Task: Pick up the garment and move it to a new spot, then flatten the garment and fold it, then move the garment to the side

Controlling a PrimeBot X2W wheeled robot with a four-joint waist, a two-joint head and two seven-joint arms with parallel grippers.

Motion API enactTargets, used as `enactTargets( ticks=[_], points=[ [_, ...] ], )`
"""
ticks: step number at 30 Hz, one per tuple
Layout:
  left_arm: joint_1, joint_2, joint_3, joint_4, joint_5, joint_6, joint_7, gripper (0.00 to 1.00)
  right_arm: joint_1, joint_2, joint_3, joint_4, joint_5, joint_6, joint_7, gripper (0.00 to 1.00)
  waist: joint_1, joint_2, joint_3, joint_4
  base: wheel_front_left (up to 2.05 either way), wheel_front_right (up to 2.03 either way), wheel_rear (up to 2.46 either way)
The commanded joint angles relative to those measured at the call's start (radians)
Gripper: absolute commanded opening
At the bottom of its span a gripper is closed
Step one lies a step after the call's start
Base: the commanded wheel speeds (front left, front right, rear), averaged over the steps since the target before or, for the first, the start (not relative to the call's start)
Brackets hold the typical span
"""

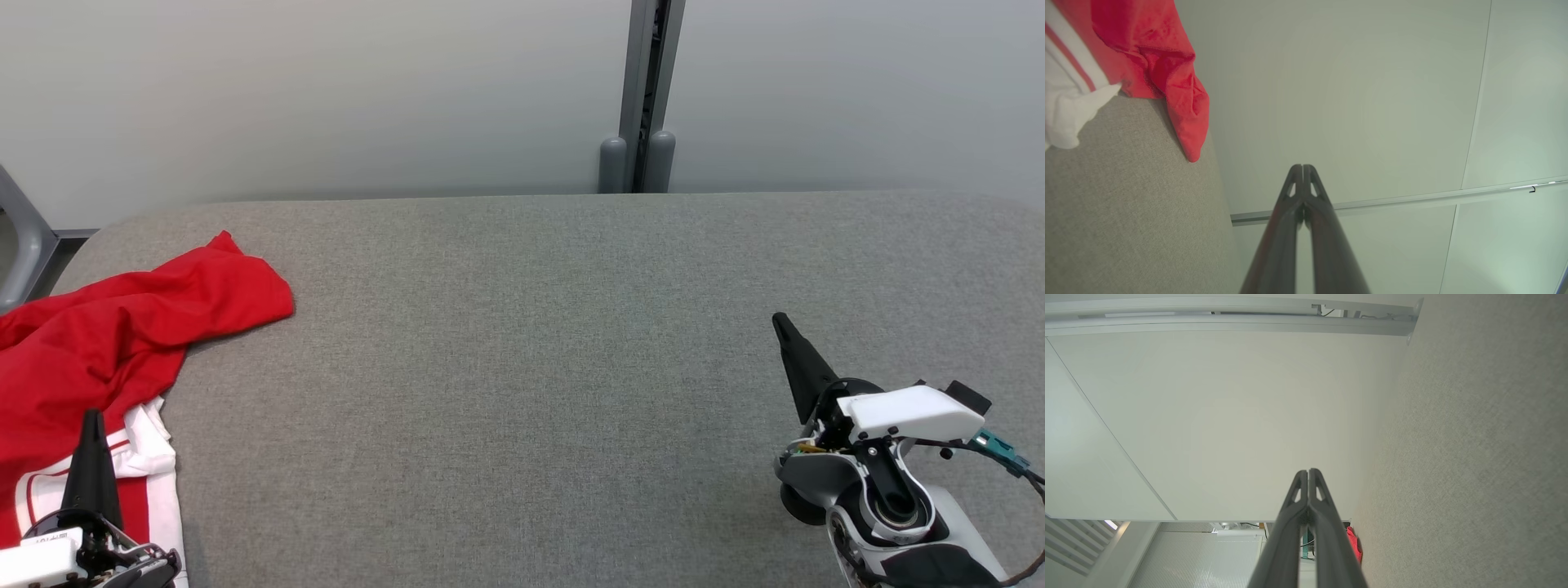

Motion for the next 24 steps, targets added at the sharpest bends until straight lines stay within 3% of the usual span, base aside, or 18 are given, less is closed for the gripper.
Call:
enactTargets(
  ticks=[1, 24],
  points=[
    [-0.020, 0.003, 0.003, -0.002, -0.002, -0.002, 0.001, 0.00, -0.006, -0.006, 0.001, 0.004, 0.001, 0.000, 0.000, 0.00, 0.0000, 0.0000, 0.000, 0.000, 0.00, 0.00, 0.00],
    [-0.020, 0.003, 0.003, -0.002, -0.002, -0.002, 0.001, 0.00, -0.006, -0.006, 0.002, 0.004, 0.001, 0.000, 0.000, 0.00, 0.0000, 0.0000, 0.000, 0.000, 0.00, 0.00, 0.00]
  ],
)
